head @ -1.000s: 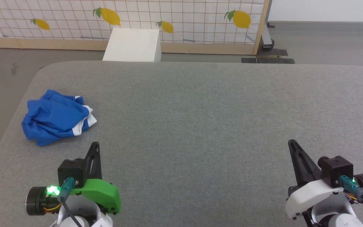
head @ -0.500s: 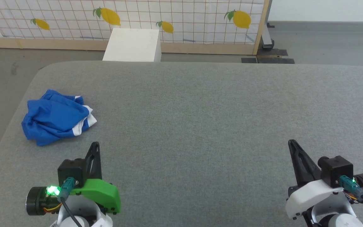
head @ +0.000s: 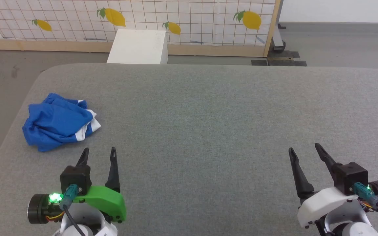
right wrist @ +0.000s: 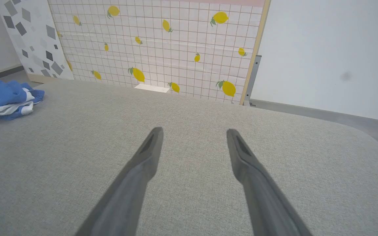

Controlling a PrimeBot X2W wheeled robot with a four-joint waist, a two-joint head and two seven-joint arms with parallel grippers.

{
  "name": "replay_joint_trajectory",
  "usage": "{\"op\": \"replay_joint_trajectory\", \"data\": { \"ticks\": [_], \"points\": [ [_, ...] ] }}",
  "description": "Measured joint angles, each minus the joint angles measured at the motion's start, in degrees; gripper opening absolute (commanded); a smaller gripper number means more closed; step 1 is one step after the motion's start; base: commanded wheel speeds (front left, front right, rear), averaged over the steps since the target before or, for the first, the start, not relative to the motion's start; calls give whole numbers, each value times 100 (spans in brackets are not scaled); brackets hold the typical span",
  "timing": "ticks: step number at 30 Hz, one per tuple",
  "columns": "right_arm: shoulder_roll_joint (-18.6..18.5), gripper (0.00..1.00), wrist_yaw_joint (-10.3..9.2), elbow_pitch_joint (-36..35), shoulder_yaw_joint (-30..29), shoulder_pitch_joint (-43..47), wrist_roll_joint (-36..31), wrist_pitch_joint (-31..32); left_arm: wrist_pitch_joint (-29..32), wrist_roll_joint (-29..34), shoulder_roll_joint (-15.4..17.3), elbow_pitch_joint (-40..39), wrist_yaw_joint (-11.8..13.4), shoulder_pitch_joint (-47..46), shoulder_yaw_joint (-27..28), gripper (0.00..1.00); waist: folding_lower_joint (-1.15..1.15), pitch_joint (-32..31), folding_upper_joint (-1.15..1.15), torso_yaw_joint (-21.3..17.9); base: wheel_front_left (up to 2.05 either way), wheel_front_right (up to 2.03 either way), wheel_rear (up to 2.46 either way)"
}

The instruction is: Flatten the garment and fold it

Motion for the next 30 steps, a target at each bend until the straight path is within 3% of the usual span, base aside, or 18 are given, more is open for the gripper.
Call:
{"op": "replay_joint_trajectory", "data": {
  "ticks": [30],
  "points": [
    [0,100,-1,-4,-65,0,124,-93,0,-13,5,0,2,0,-42,100,0,31,0,-8,0,0,0]
  ]
}}
